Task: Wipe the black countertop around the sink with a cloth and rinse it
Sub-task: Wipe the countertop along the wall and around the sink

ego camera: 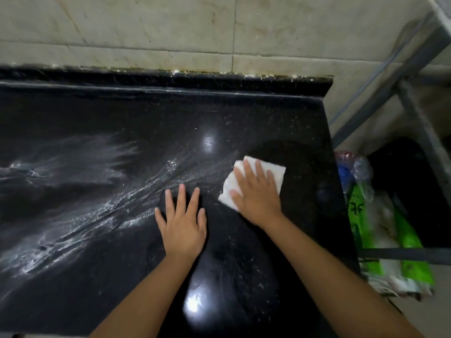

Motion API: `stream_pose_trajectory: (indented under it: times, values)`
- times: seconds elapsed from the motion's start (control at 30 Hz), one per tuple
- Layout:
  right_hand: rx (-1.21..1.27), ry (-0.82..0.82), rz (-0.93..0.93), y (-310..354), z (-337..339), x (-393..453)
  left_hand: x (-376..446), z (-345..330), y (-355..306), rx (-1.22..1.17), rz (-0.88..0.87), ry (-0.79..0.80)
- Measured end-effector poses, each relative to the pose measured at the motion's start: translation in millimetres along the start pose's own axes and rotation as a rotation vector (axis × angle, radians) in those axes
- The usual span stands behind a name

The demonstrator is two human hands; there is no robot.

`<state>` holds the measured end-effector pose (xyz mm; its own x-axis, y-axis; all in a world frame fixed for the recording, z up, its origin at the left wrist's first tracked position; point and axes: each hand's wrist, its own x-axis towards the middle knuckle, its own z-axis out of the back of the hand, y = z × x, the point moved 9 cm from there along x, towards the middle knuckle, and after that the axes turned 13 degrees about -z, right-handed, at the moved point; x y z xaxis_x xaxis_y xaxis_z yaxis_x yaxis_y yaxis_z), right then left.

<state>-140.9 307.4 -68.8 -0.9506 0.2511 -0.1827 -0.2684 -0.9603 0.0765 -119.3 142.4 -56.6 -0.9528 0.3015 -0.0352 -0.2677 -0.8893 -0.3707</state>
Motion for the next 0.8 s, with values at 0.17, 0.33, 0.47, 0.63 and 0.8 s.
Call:
stream_pose_trajectory:
  times: [0.17,0.33,0.47,0.63,0.8]
  values:
    - [-0.052,0.065,0.045,-73.4,-23.2,-104.3,0.9,-16.5,-15.5,0.117,-0.078,0.028]
    - [-0.014,0.051,-0.300,-153.9,7.9,-8.1,-6.6,-24.8,-18.1,0.173,-0.081,0.071]
    - [0.089,0.071,-0.358,-117.6,24.8,100.4,-7.2,-26.8,-16.7,0.188,-0.043,0.067]
    - [0.017,0.160,0.017,-10.0,11.3,89.4,-5.5,-25.8,-19.5,0.218,-0.046,0.071]
    - [-0.105,0.057,0.490,-32.0,-9.8,-32.7,-7.3,-22.9,-19.2,0.156,-0.005,0.009]
